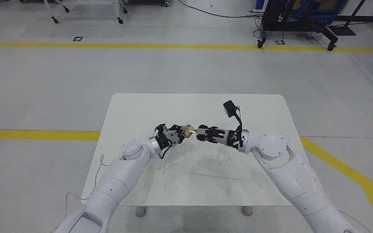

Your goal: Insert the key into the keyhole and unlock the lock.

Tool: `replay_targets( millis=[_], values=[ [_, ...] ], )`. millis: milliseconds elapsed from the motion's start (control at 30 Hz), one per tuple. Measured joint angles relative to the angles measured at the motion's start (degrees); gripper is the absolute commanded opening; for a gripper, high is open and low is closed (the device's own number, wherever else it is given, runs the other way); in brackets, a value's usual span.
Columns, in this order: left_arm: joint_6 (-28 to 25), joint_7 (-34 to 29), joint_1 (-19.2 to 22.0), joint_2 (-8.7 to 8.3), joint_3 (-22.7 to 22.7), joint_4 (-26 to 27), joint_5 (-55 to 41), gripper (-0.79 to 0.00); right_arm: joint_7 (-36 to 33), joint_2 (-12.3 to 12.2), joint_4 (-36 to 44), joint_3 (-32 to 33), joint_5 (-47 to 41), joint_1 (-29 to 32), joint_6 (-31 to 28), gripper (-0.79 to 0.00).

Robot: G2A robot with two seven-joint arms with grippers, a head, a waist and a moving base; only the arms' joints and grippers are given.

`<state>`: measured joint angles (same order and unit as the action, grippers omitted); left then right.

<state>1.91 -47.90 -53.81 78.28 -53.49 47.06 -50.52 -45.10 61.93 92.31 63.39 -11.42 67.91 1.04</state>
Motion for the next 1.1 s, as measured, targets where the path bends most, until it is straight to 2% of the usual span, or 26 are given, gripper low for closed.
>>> replay_targets(
  millis=[267, 400, 600, 1100],
  values=[
    [-0.1, 1.1, -0.2, -0.02, -0.2, 0.7, 0.3, -0.785, 1.1, 0.1, -0.1, 0.2, -0.5, 0.6, 0.5, -0.785],
    [0.0, 10.0, -1.0, -0.35, -2.0, 5.0, 1.9, -0.785, 4.1, 0.1, 0.6, 1.3, -3.6, 2.4, 5.9, -0.785],
    [1.0, 15.8, -2.7, -0.91, -2.7, 12.6, 7.4, -0.785, 5.4, 0.1, 2.9, 0.9, -3.5, 3.3, 12.1, -0.785],
    [2.3, 18.0, -4.9, -1.07, -3.8, 16.7, 10.9, -0.785, 13.1, 1.2, 2.4, -0.3, -4.7, 3.2, 15.4, -0.785]
  ],
)
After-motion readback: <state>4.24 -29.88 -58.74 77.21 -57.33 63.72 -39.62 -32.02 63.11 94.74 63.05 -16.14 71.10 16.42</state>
